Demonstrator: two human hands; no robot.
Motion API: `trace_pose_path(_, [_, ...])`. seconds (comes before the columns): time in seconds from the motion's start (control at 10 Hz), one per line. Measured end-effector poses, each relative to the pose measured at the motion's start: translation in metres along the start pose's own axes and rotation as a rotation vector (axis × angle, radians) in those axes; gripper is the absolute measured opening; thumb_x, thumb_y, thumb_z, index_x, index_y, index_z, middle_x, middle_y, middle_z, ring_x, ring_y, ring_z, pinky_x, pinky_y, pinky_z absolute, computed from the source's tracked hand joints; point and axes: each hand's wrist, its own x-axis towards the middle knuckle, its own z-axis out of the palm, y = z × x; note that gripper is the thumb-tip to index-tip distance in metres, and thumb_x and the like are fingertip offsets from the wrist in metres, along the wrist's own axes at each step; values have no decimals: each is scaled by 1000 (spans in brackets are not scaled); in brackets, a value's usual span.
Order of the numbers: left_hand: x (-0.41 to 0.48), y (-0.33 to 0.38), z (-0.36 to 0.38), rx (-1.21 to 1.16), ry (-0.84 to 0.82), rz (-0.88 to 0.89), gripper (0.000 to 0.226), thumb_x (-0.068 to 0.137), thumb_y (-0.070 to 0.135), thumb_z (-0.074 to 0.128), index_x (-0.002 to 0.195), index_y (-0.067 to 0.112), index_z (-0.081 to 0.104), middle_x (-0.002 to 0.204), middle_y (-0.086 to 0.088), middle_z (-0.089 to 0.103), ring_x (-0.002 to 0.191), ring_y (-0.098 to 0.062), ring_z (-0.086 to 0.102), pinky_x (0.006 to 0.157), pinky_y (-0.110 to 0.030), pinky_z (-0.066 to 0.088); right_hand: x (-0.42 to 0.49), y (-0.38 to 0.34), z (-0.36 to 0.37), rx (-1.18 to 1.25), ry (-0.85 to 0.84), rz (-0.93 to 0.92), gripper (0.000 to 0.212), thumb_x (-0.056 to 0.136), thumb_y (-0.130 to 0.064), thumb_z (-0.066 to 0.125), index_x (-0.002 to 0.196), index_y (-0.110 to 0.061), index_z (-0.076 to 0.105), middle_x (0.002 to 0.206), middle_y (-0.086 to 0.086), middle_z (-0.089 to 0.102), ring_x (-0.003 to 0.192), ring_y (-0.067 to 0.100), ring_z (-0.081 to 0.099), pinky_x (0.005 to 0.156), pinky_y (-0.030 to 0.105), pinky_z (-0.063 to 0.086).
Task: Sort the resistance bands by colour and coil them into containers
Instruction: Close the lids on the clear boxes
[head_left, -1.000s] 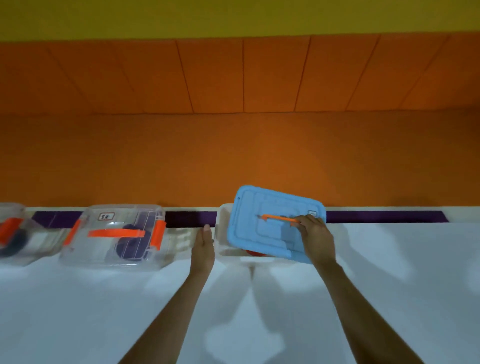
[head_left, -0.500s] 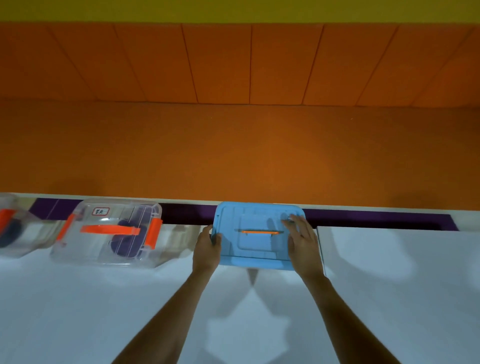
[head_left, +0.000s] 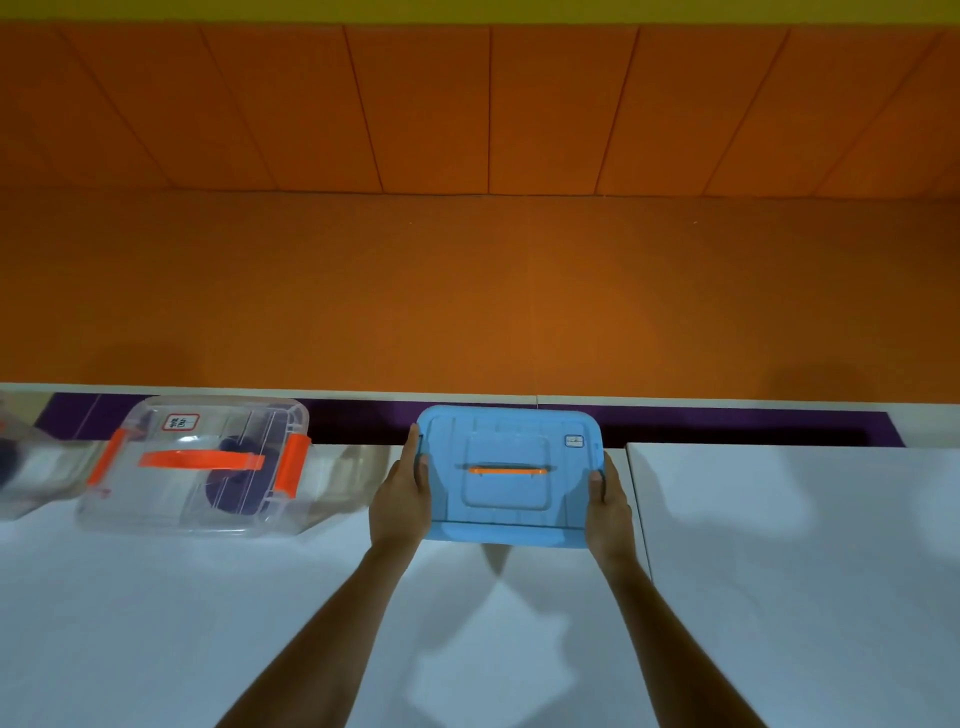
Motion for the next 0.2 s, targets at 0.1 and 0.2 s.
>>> trace_pose_path(0.1, [2,3,-3,3,-33,15,55,114,39,30,167,39,15,120,-1,71,103,-21,68,79,-38,59,4,-6,-5,-12,-45,-7,42,116,-34,31,154,-21,44,104,-14,67,85,4,69,57,12,50])
trace_pose_path(0.2, [4,8,-16,8,-87,15,60,114,43,30,169,33,10,131,-9,67,112,-28,67,85,-45,59,0,-17,-16,-83,-92,-42,53,110,-52,27,155,-27,42,112,-15,67,93,7,69,59,12,47])
